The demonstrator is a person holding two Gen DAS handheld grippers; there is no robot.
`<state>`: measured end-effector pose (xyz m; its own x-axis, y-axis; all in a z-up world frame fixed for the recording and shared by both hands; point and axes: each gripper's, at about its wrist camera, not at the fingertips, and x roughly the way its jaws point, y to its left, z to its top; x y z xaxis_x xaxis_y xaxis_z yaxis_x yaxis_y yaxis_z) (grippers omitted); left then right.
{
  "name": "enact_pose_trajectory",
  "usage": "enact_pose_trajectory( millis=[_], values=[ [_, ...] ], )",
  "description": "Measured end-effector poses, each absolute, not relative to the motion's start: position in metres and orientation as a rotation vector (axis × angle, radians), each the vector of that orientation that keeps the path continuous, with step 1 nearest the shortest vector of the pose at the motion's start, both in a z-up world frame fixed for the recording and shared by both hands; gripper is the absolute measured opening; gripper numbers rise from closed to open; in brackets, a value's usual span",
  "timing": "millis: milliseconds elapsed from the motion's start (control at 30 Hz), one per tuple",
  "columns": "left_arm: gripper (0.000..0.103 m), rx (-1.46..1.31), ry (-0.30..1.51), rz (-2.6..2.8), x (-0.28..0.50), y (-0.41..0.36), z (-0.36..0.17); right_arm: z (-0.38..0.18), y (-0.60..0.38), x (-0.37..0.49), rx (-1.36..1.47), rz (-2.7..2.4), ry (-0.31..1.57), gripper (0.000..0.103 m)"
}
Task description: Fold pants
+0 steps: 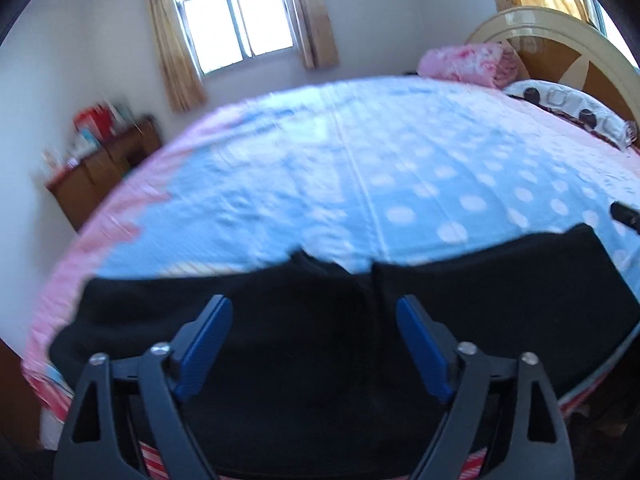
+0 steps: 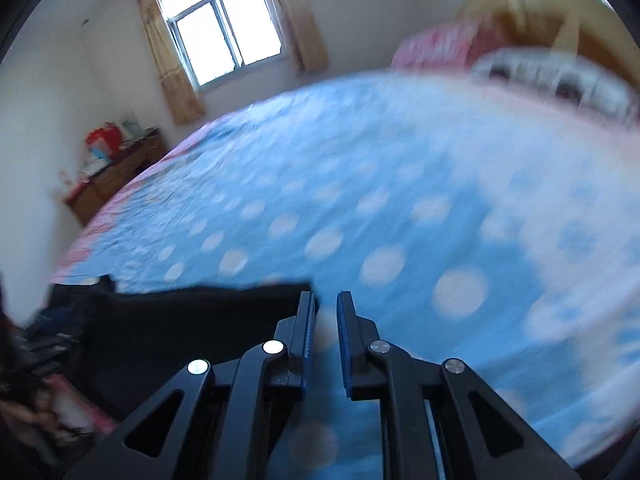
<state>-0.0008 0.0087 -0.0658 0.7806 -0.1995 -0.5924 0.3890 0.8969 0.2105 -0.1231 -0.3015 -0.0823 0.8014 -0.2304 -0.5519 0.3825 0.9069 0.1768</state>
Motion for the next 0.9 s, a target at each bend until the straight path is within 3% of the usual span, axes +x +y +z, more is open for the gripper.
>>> enact_pose_trajectory(
  millis=[167, 400, 700, 900],
  values=[
    [0.091, 0.303, 0.667, -0.320, 0.013, 0.011, -0.081, -0.062, -0.244, -0.110, 0.107, -0.125, 0.526, 0.013],
    [0.091, 0.237, 0.759, -0.283, 0.025, 0.040, -0.094, -0.119, -0.211, -0.074, 0.121, 0.003, 0.741, 0.013],
    [0.091, 0.051, 0.653, 0.073, 0.056, 0.189, -0.051, -0.086, -0.215, -0.092, 0.200, 0.060, 0.587, 0.013],
    [0.090, -0.124, 0.716, 0.122, 0.086, 0.247, -0.075, -0.094, -0.209, -0.085, 0.242, 0.083, 0.650, 0.013]
  ],
)
